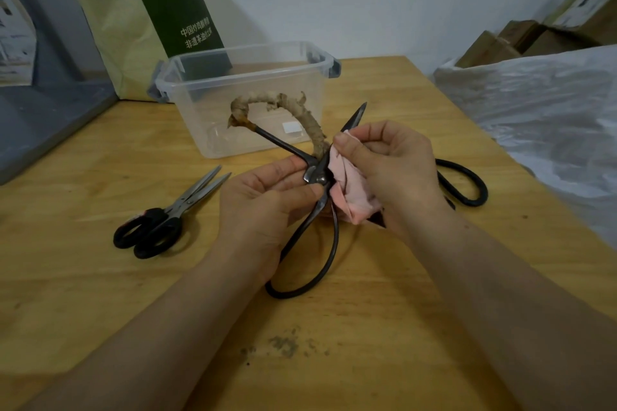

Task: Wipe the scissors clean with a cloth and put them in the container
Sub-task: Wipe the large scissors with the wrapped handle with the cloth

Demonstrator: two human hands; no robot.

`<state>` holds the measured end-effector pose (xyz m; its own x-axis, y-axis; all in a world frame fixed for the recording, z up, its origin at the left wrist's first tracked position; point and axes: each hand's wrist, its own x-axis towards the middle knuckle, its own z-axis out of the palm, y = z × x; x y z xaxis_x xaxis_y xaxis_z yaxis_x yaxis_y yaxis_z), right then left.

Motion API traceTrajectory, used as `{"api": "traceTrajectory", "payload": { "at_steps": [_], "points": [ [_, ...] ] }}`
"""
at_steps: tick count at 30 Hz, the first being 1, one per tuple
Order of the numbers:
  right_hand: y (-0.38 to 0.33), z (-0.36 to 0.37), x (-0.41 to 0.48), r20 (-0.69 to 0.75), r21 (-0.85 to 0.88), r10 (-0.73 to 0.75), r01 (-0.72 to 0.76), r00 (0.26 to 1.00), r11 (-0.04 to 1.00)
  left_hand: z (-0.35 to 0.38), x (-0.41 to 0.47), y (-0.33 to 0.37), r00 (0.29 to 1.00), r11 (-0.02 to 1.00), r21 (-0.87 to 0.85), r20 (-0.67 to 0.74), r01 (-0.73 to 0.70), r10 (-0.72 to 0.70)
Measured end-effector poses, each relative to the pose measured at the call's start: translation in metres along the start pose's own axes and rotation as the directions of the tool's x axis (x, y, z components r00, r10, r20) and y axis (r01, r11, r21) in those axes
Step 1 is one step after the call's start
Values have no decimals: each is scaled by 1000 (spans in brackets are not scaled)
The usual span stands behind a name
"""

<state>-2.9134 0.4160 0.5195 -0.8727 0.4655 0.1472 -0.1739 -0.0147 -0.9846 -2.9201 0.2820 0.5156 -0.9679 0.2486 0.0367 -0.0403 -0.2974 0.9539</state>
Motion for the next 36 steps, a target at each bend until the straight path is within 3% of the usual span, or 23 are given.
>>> {"api": "traceTrajectory", "payload": {
  "at_steps": [4,7,13,18,20,25,31,34,36],
  "points": [
    [1,-3,-5,206,-139,75,-47,976,989,-5,2,2,999,998,-53,-46,20,-22],
    [5,0,-3,182,-172,85,-53,980,984,-6,4,3,998,997,-79,-59,20,-25],
    [1,-2,3,47,73,176,-179,983,981,-3,3,2,998,998,-70,-61,8,-12],
    [-4,-9,2,257,-42,285,-284,923,958,-6,3,2,997,998,-66,-76,21,-26],
    [-6,-9,-2,306,-61,265,-259,914,964,-5,2,2,998,998,-60,-58,14,-18],
    [-3,1,-10,217,44,175,-189,960,981,-3,4,-2,999,999,-42,-42,-6,4],
    [6,8,-1,30,-59,30,-29,999,998,-1,2,-3,1000,1000,-31,4,-4,4],
    [6,4,0,24,5,116,-116,993,993,1,2,-4,1000,1000,-30,-3,-3,3],
    [1,-2,-1,148,-12,236,-236,961,972,-1,3,-4,1000,998,-58,-13,9,-9]
  ]
}}
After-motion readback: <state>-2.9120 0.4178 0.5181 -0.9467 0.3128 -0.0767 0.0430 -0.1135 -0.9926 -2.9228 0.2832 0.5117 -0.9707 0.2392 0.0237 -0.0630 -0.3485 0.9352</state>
